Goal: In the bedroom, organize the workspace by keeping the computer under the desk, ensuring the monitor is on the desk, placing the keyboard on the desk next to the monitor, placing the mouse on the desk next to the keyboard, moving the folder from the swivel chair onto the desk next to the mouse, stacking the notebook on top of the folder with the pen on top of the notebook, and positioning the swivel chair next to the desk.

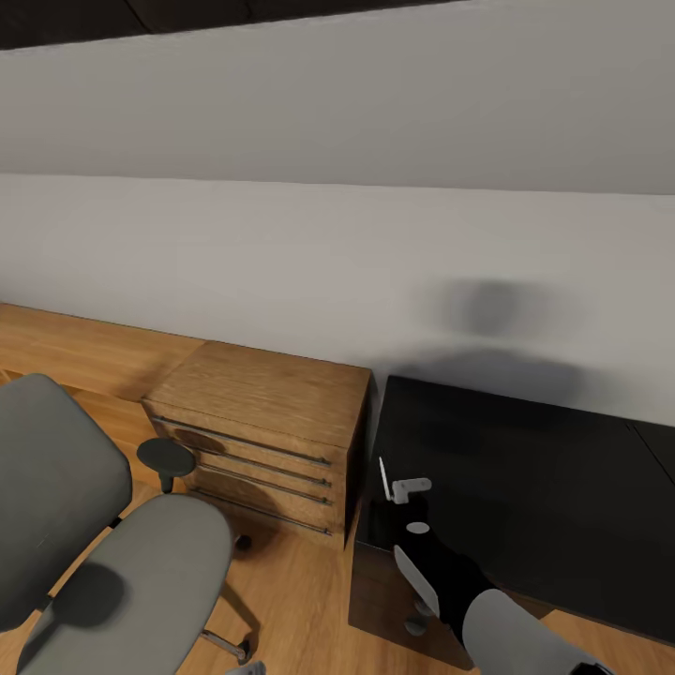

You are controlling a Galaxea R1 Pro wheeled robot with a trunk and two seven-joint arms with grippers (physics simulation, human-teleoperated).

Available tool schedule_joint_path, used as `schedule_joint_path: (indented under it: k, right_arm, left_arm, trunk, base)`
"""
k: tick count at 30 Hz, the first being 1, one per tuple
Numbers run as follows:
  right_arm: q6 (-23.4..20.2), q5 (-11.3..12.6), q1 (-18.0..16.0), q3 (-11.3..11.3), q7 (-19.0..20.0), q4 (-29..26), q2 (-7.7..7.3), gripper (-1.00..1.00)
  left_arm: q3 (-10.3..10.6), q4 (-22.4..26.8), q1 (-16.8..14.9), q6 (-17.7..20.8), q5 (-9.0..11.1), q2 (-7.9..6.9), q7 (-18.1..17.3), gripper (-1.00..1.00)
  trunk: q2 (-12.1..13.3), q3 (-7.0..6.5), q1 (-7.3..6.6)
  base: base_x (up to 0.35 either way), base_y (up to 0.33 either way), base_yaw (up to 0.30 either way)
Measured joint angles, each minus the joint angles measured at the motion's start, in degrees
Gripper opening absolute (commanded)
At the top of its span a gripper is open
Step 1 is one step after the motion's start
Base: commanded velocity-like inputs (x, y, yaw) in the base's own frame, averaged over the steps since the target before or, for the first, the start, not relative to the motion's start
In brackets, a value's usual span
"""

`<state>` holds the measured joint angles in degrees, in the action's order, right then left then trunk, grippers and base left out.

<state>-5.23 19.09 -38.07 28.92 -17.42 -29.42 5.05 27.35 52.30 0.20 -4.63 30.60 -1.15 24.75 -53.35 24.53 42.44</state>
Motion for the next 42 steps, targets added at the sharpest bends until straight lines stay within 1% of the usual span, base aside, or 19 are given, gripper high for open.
schedule_joint_path:
  k: [14,15,19,40,41,42]
  right_arm:
    - [-0.26,0.07,-1.21,-0.22,0.00,2.50,0.12,1.00]
    - [-0.22,0.14,-2.05,-0.26,0.05,4.13,0.28,1.00]
    - [-0.32,0.48,-2.70,-0.34,0.06,4.95,0.36,1.00]
    - [-0.63,0.68,-3.08,-0.41,-0.01,5.36,0.46,1.00]
    - [-0.64,0.69,-3.09,-0.41,-0.01,5.38,0.46,-1.00]
    - [-0.60,0.82,-3.12,-0.40,0.02,5.42,0.47,-1.00]
  left_arm:
    - [-0.05,-0.35,0.00,0.06,-0.01,-0.01,-0.19,1.00]
    - [-0.05,-0.35,0.00,0.06,0.00,0.00,-0.16,1.00]
    - [-0.05,-0.35,0.00,0.07,0.00,0.00,-0.19,1.00]
    - [-0.07,-0.33,0.00,0.07,0.00,0.00,-0.06,1.00]
    - [-0.08,-0.32,0.00,0.07,0.00,0.00,-0.06,1.00]
    - [-0.06,-0.33,0.00,0.07,0.00,0.00,-0.06,1.00]
  trunk:
    - [0.00,0.00,0.02]
    - [-0.01,-0.01,0.01]
    - [-0.01,-0.01,0.01]
    - [-0.01,-0.01,0.01]
    - [-0.01,-0.01,0.01]
    - [-0.01,-0.01,0.01]
  base:
    - [0.018,0.000,0.000]
    - [0.000,0.000,0.000]
    - [0.000,0.000,0.000]
    - [0.000,0.000,0.000]
    - [0.000,0.000,0.000]
    - [0.000,0.000,0.000]
